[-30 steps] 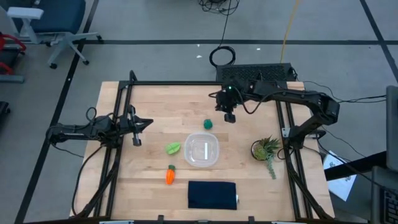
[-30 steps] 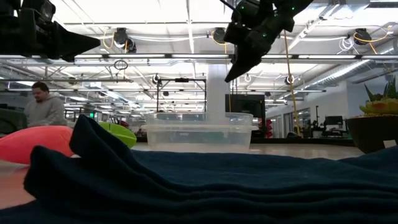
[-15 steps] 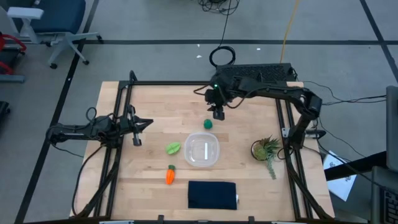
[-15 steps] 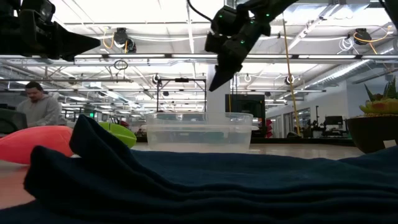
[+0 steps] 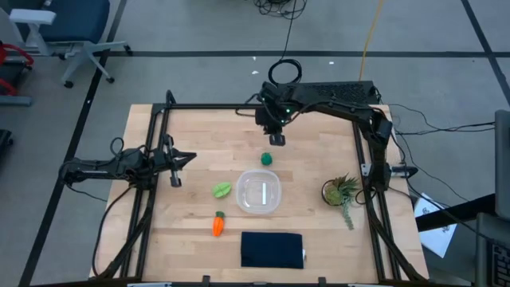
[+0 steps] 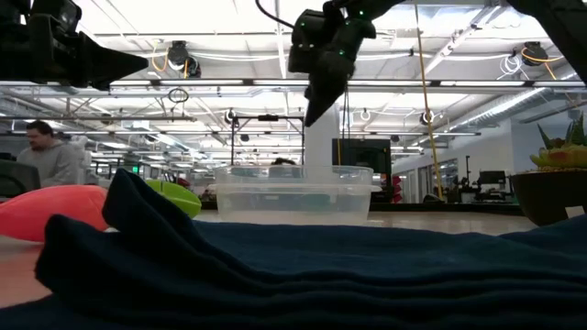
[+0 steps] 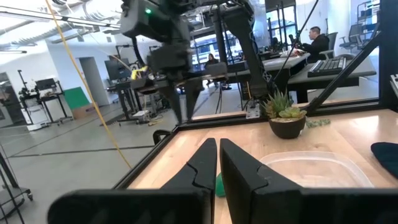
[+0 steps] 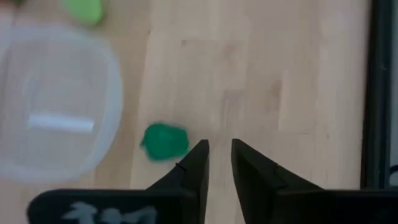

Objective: Pick and placing Produce into tupperware
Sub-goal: Put the green bell pepper into the bin

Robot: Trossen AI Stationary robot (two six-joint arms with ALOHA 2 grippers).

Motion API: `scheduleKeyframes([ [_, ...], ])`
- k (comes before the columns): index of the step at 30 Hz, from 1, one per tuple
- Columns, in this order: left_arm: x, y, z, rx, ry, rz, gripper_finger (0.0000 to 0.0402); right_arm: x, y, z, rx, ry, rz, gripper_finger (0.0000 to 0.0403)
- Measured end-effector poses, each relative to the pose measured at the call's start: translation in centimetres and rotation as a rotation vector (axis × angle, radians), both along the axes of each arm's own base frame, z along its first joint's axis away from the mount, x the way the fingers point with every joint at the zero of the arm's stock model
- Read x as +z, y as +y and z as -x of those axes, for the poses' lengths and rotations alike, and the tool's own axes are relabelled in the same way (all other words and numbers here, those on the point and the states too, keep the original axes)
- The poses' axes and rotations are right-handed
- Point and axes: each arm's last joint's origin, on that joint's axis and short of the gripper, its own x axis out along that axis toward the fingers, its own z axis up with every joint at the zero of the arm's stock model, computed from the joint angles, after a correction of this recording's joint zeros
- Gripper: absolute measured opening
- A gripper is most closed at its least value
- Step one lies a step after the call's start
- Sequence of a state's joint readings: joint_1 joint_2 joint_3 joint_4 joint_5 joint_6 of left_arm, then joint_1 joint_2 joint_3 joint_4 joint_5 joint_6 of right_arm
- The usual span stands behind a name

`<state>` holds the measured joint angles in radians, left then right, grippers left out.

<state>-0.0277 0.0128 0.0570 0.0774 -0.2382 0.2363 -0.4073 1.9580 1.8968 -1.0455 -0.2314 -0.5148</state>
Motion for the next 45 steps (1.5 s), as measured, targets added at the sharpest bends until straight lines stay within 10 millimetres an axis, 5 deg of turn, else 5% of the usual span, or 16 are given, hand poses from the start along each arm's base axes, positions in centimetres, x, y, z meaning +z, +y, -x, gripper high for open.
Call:
scheduleKeyframes([
  [13, 0.0, 0.0, 0.0, -0.001, 0.0, 0.002, 0.0026, -4.2, 1.1, 0.9, 0.399, 0.138, 0.128, 0.0077],
  [22, -0.4, 0.0, 0.0, -0.001, 0.04, 0.004, 0.0026, -7.4, 2.2, 1.4, 0.548, 0.196, 0.184, 0.0186],
  [32, -0.5, 0.0, 0.0, -0.001, 0.051, 0.003, 0.0026, -8.6, 2.9, 0.6, 0.567, 0.129, 0.239, 0.0319],
  [45, -0.5, 0.0, 0.0, -0.001, 0.051, 0.003, 0.0026, -9.6, 3.2, 0.3, 0.555, 0.093, 0.254, 0.033],
])
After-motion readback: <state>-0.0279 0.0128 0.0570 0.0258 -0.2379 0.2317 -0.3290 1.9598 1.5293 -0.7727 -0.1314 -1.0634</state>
